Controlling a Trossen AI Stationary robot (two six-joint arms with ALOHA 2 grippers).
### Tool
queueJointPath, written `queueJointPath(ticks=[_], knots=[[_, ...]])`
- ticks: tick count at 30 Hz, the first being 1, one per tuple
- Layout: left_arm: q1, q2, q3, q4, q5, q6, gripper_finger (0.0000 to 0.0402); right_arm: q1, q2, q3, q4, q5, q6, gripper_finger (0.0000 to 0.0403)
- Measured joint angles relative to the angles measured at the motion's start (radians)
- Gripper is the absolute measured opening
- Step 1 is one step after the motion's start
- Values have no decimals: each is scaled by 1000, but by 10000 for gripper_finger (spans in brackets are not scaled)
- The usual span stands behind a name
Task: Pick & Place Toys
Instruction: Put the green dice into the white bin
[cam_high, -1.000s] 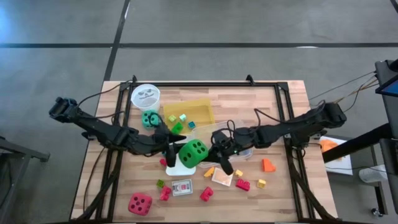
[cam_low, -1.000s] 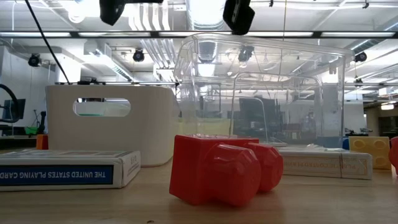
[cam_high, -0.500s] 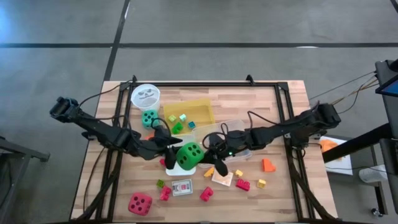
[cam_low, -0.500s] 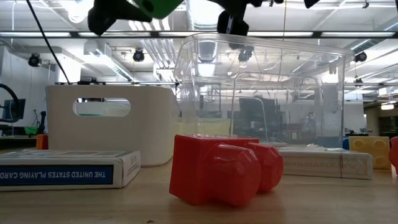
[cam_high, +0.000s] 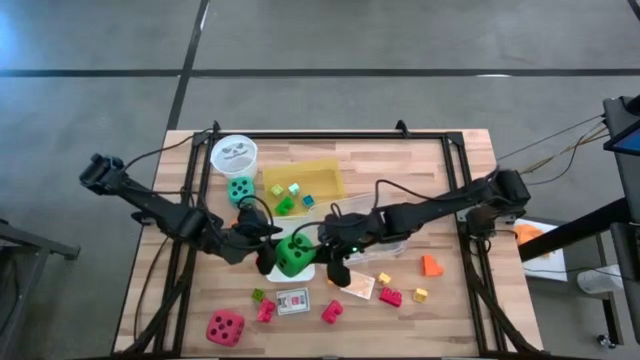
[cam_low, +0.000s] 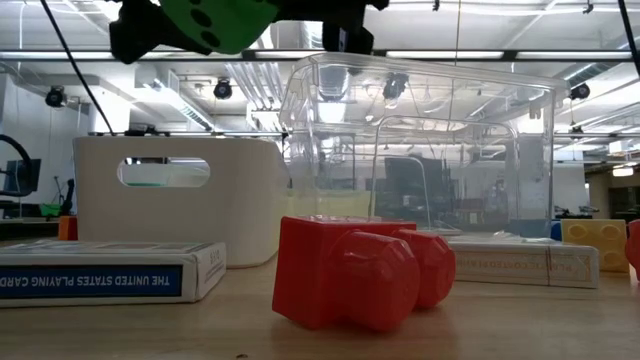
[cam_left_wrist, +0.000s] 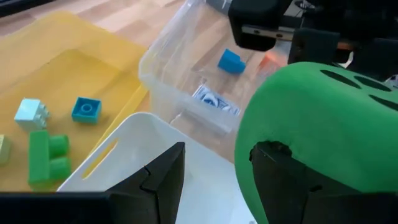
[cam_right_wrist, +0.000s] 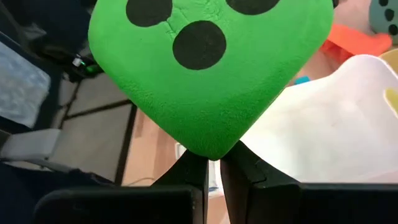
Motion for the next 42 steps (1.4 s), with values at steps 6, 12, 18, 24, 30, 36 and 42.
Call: queueJointPath(ticks=[6,12,18,24,30,36,42], knots=[[-29,-5,0,-47,-8,-33,187,0,58,104,-107,1,-27,17],[-58,-5,0,-113,-14,-91,187,0,116,183,-166,2,-27,17],[-83,-5,0,-139,-18,-116,187,0,127,220,-210,4,-31,17],[-89,-5,1,-146,-16,-128,187,0,127,230,-232,8,-31,17],[-89,0,1,-135,-15,-131,187,0,127,228,-234,11,-30,17],[-89,0,0,-87,-16,-109,187,0,125,228,-241,2,-30,17],[-67,24,0,-15,-23,-20,187,2,110,228,-267,-10,-26,17]])
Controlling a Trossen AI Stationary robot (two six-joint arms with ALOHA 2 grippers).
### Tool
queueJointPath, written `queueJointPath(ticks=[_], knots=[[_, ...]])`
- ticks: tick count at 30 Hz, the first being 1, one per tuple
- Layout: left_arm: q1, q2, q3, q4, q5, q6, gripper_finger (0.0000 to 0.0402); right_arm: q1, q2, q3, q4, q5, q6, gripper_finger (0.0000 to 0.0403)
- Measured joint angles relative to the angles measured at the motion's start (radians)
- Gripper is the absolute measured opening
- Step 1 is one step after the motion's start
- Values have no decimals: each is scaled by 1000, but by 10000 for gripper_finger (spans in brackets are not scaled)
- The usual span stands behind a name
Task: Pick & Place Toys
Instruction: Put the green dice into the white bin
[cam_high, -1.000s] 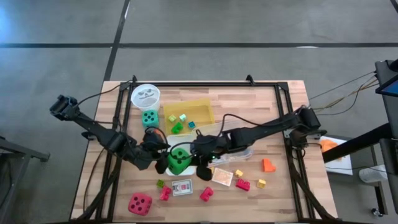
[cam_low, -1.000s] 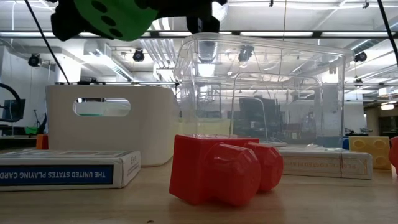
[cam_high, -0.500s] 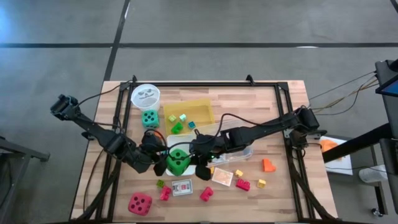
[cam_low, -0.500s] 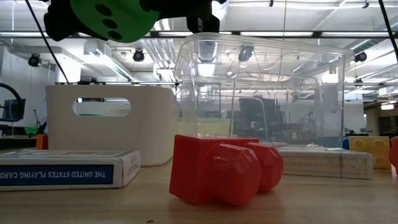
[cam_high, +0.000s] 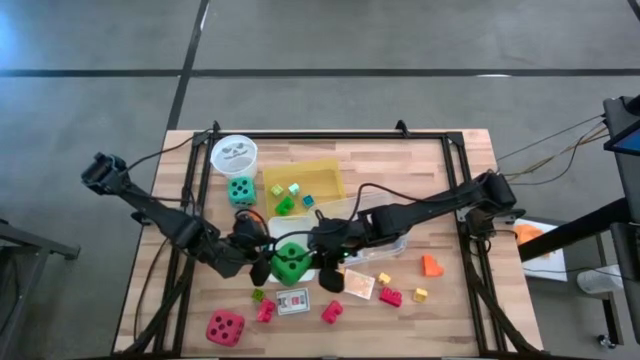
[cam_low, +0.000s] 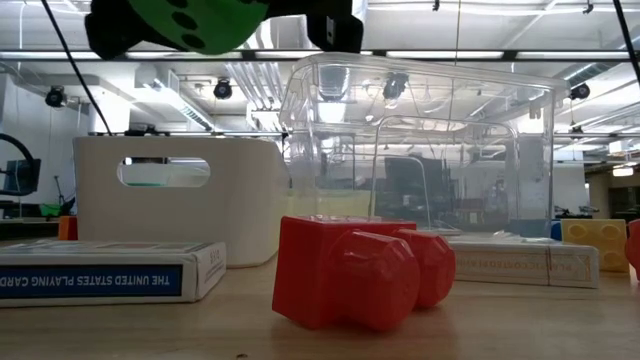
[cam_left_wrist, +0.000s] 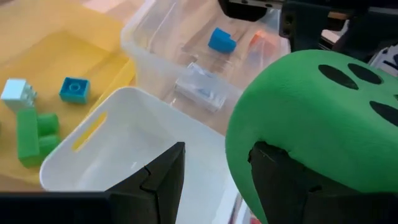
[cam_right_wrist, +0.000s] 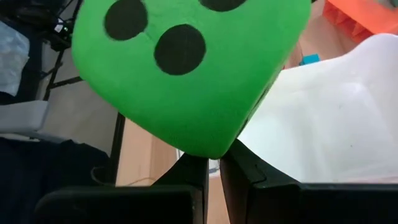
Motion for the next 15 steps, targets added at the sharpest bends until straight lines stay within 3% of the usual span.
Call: queueJointPath(ticks=[8,15], knots=[[35,14,6,101,-5,42,187,8,-43,0,-65,-1,2,17],[13,47,11,214,83,108,187,54,-49,0,-80,-32,0,17]])
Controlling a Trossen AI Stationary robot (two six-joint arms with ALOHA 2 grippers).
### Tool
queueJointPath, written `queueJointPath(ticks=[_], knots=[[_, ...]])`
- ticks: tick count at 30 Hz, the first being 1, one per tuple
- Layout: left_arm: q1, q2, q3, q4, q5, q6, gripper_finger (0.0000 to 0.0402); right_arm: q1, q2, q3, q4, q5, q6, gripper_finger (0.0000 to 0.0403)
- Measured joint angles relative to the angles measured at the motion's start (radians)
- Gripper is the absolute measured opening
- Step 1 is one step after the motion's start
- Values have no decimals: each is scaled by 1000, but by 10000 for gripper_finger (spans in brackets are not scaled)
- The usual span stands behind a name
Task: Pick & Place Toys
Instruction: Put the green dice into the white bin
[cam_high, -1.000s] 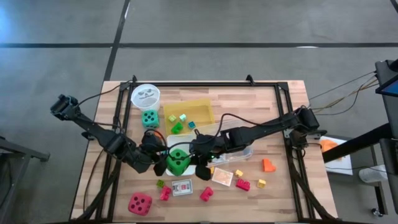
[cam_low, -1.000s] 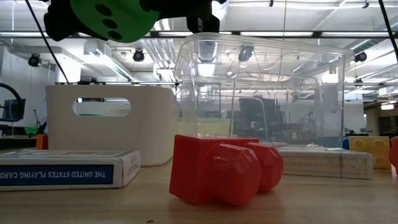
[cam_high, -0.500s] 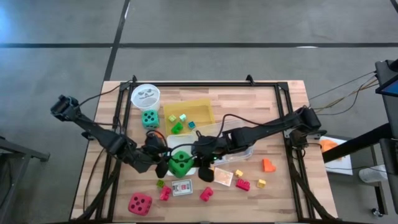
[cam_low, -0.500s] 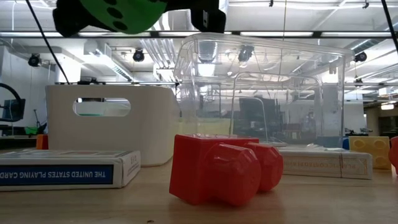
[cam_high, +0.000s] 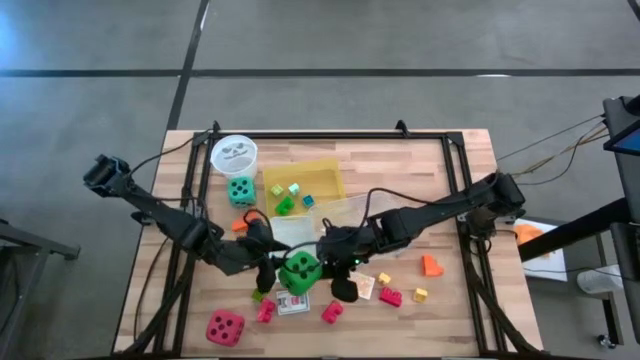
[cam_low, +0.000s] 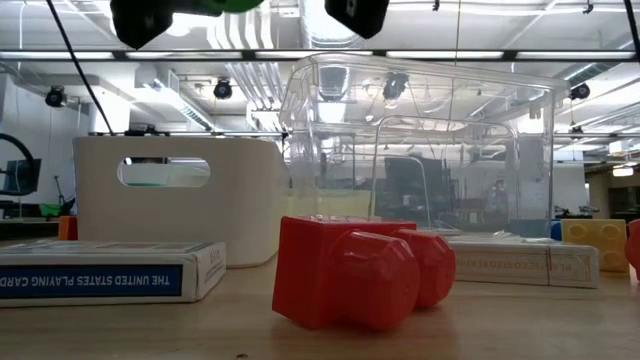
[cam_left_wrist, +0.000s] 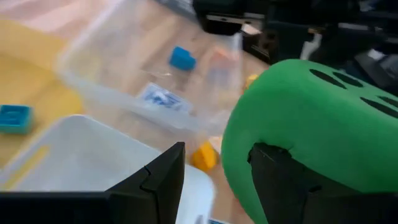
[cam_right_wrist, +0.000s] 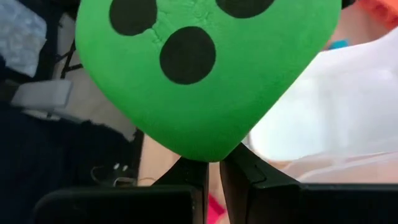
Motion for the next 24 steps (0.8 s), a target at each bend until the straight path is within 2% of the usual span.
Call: queueJointPath(ticks=[11,17,20,22,24], knots=[[-29,212,115,62,77,59,187,86,1,-8,-88,-11,54,17],[-34,294,184,27,82,72,187,136,2,-20,-139,63,100,17],[-36,330,214,31,125,75,187,147,2,-40,-152,95,141,16],[-39,360,242,82,153,86,187,145,6,-57,-109,158,175,14],[-35,389,265,70,154,94,187,141,5,-79,-97,168,211,14]])
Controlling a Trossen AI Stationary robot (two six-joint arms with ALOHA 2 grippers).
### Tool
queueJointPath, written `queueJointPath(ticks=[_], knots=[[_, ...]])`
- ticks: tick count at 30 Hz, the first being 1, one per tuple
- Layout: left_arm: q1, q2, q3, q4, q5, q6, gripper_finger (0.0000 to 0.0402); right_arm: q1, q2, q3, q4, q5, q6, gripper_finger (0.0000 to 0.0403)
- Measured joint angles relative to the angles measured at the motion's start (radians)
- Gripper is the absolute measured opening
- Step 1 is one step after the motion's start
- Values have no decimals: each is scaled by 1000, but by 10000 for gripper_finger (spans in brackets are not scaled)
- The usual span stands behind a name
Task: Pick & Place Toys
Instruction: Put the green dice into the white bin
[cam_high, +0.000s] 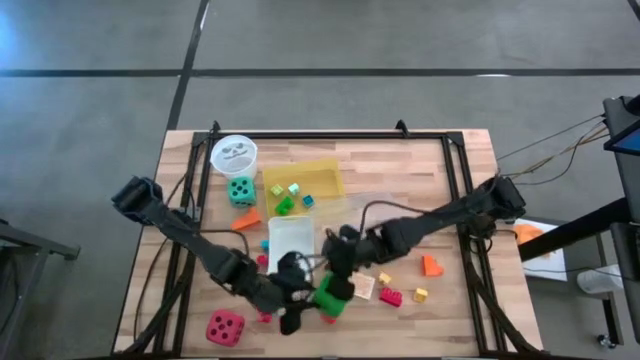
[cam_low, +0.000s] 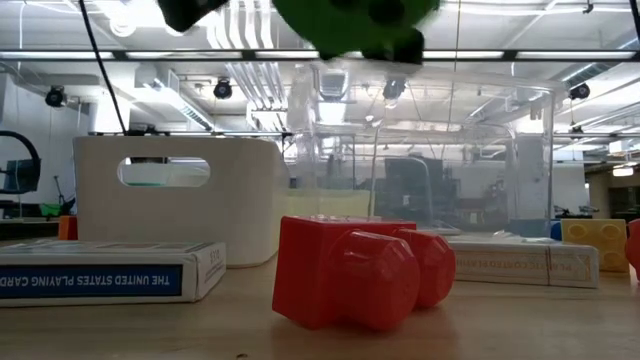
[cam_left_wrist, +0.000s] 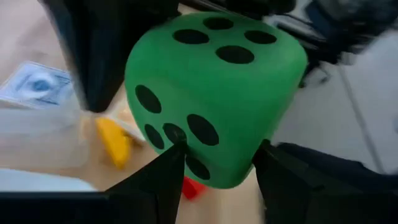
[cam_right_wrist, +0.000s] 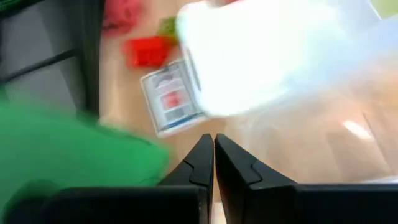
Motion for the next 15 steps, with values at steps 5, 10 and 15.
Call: queueJointPath(ticks=[5,10,15], knots=[[7,111,87,-60,4,-3,187,20,7,-44,14,-17,65,9],[22,183,183,-180,17,7,187,33,4,-60,17,0,105,8],[19,176,196,-179,18,23,187,54,7,-58,15,-3,101,8]])
